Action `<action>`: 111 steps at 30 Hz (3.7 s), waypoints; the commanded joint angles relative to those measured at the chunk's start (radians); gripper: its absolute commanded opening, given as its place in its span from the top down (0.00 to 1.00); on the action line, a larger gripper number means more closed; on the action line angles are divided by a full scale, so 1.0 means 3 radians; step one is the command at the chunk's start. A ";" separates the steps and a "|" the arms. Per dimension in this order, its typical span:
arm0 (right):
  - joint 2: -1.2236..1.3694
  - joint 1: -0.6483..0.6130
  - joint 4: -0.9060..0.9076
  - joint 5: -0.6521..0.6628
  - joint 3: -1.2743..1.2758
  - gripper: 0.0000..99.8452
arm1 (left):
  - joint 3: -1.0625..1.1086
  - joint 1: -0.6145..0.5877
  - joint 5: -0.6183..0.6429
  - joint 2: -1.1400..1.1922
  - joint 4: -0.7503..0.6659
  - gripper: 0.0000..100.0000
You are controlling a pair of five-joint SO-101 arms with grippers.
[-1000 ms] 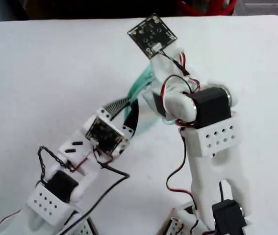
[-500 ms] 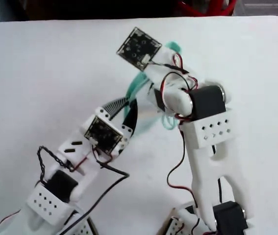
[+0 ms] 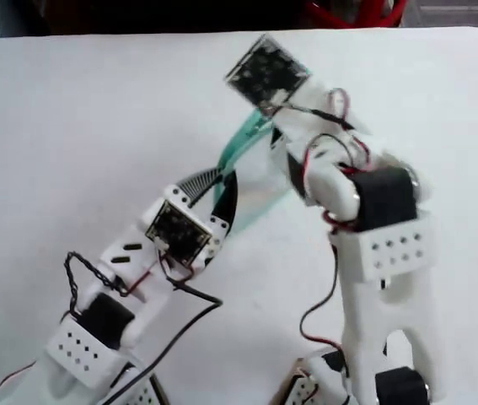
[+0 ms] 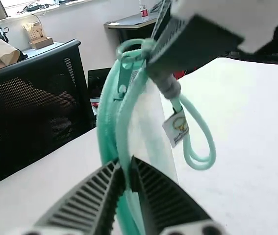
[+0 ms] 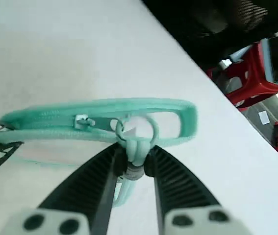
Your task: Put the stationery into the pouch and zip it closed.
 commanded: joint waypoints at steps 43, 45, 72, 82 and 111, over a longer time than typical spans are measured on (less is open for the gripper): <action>0.0248 0.1363 -0.1731 -0.0690 0.0598 0.98 | 0.0061 -0.0003 -0.0026 0.0003 -0.0026 0.98; 0.0253 0.1302 -0.1716 -0.0690 0.0598 0.98 | 0.0056 -0.0038 -0.0026 -0.0003 -0.0026 0.98; -0.1010 0.1138 -0.0806 -0.1212 0.1084 0.74 | -0.1391 -0.1460 0.0568 0.0013 0.0506 0.98; -0.1087 0.1225 -0.1327 -0.1217 0.2787 0.74 | -0.1652 -0.1481 -0.0772 0.0069 0.0312 0.98; -0.1061 0.1757 -0.3163 -0.1708 0.4301 0.74 | -0.2204 -0.0678 -0.1565 0.3194 -0.0864 0.98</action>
